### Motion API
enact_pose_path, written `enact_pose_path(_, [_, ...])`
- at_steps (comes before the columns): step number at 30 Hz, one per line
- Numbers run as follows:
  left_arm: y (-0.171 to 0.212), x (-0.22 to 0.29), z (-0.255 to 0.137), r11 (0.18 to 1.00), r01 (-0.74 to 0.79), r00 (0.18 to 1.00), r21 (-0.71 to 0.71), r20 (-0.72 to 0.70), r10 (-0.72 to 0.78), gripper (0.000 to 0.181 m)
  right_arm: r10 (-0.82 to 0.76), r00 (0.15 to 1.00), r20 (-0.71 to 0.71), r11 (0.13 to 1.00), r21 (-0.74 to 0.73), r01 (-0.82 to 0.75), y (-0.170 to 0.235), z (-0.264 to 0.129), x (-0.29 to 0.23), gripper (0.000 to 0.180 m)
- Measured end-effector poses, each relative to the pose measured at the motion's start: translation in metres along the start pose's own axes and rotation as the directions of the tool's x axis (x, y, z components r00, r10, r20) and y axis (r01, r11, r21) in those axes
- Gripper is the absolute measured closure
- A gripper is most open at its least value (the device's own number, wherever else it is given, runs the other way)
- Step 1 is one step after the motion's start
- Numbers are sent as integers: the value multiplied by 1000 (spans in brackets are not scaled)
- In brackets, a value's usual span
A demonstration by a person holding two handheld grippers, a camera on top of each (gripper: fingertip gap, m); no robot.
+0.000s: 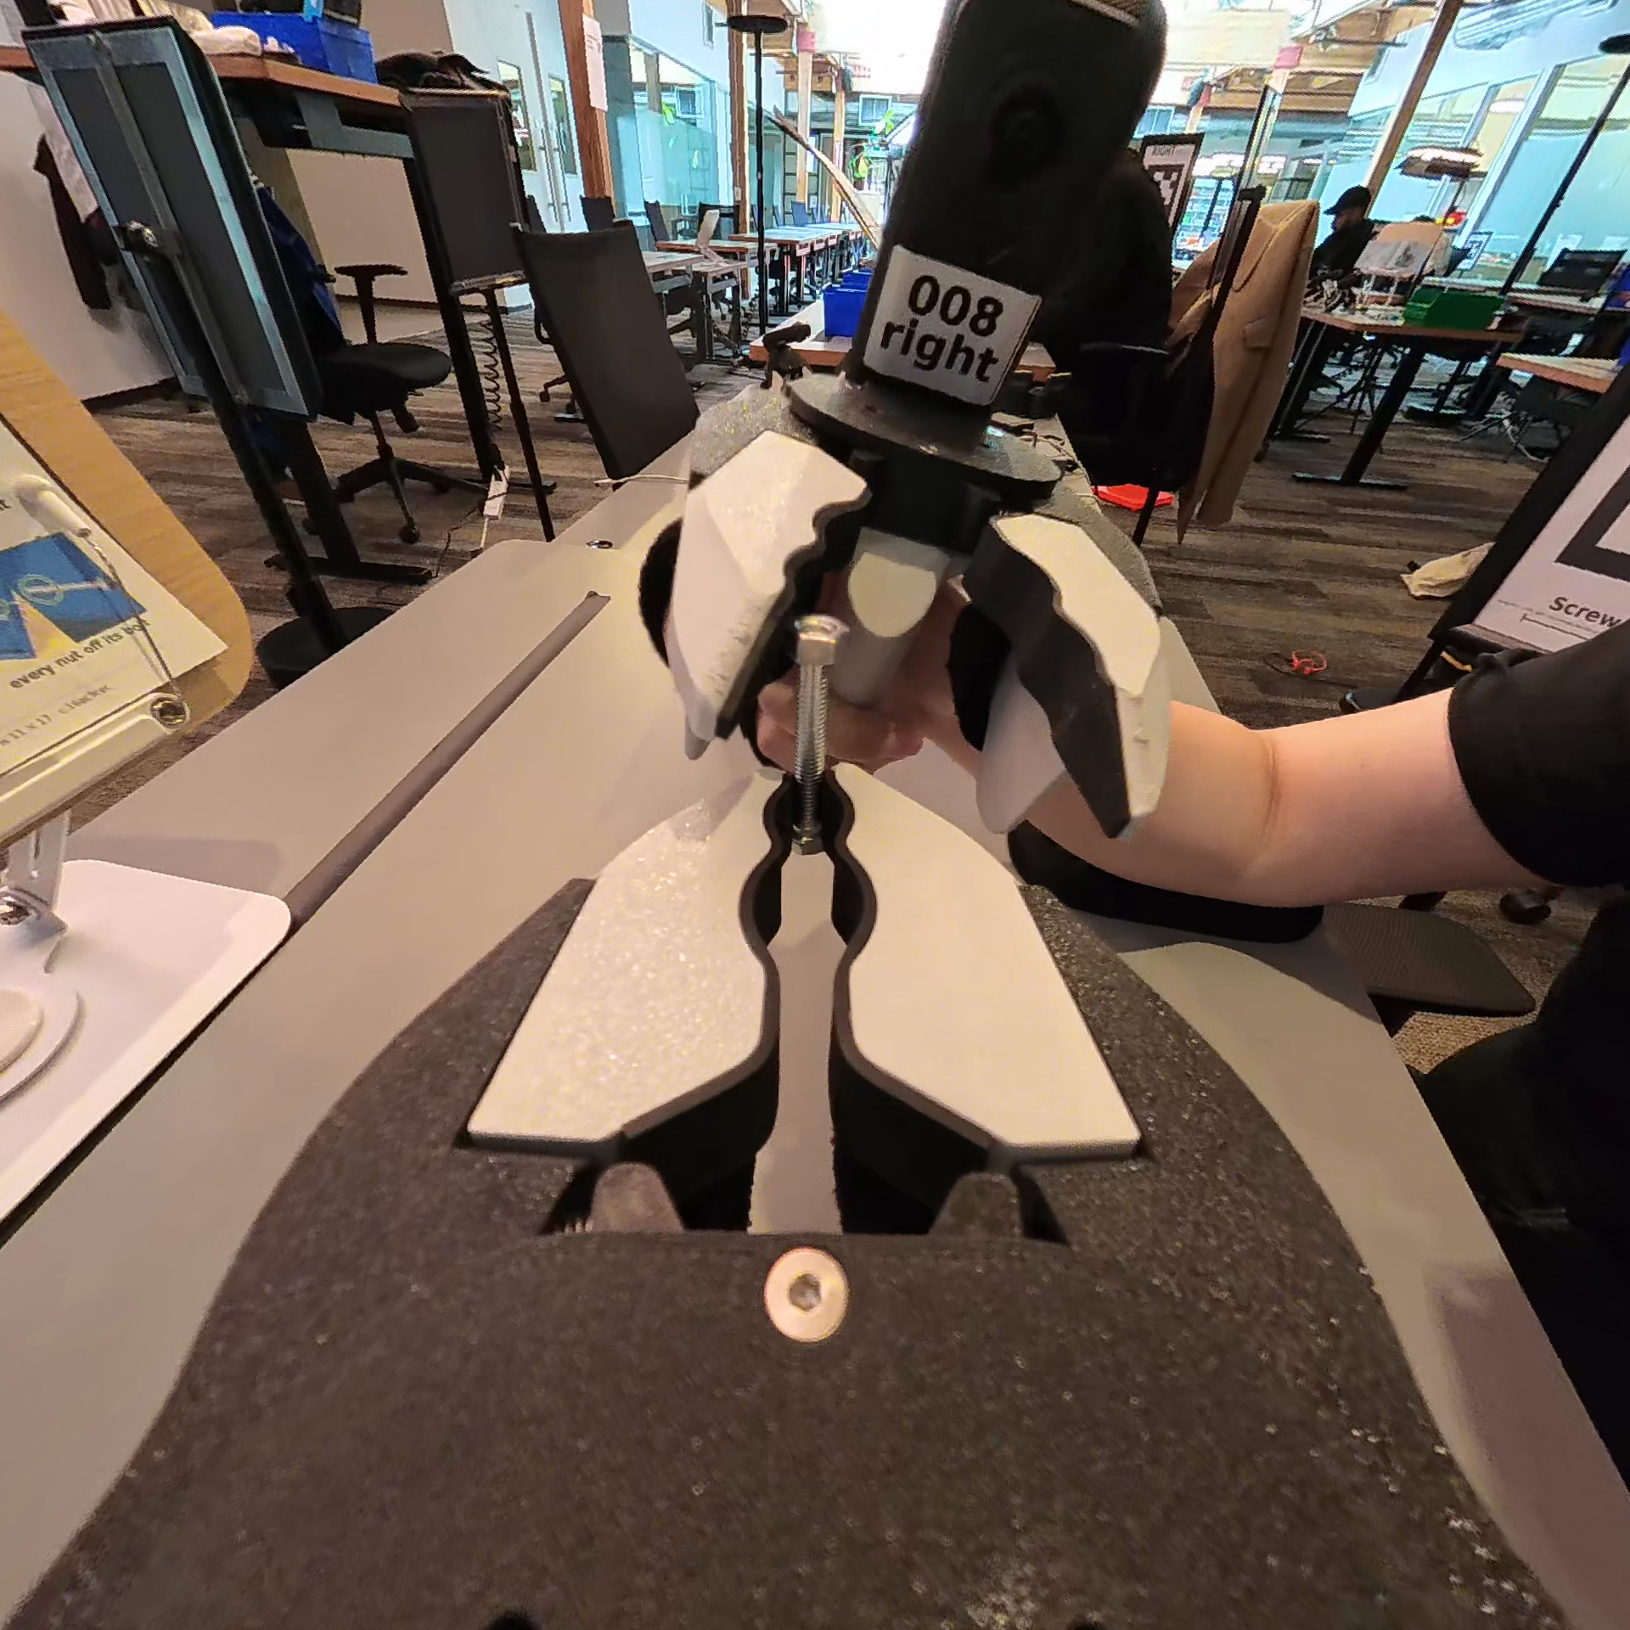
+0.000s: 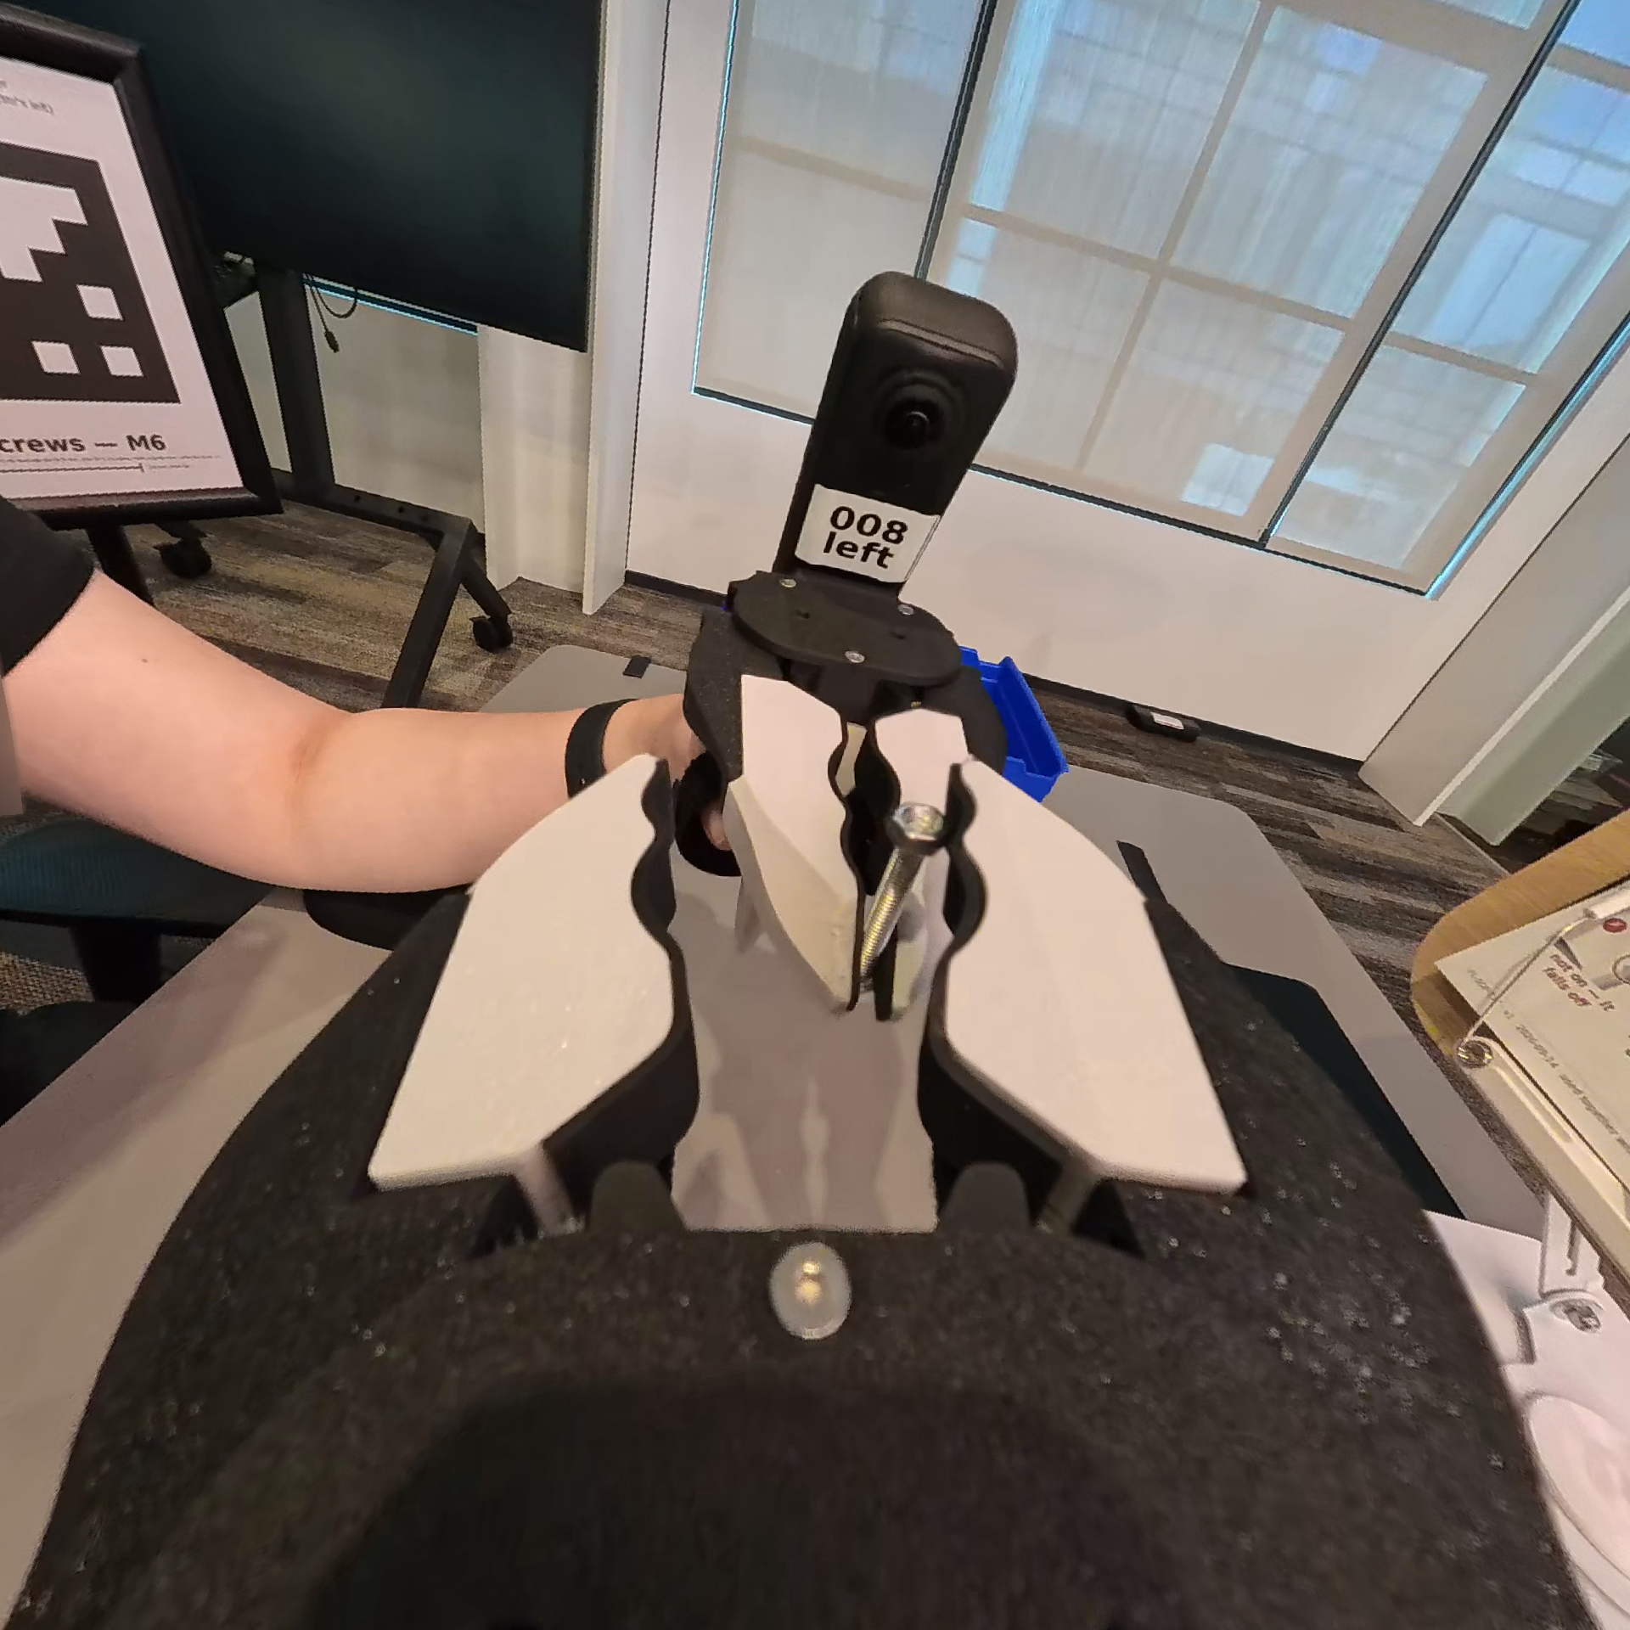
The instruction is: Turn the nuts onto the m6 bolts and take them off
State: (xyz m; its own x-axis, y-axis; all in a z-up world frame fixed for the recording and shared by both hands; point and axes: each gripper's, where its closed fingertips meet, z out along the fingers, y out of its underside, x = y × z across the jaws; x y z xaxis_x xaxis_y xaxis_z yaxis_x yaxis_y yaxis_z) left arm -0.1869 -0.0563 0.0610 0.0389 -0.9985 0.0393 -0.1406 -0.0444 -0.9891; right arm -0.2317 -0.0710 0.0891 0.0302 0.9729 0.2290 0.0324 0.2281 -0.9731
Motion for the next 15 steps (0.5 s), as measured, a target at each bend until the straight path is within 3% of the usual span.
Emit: enact_pose_path(15, [-4,-2,-6,1000,4,1000,13,8,-4,176,10,999,-30,1000,22,-10,-4,-7,7,123])
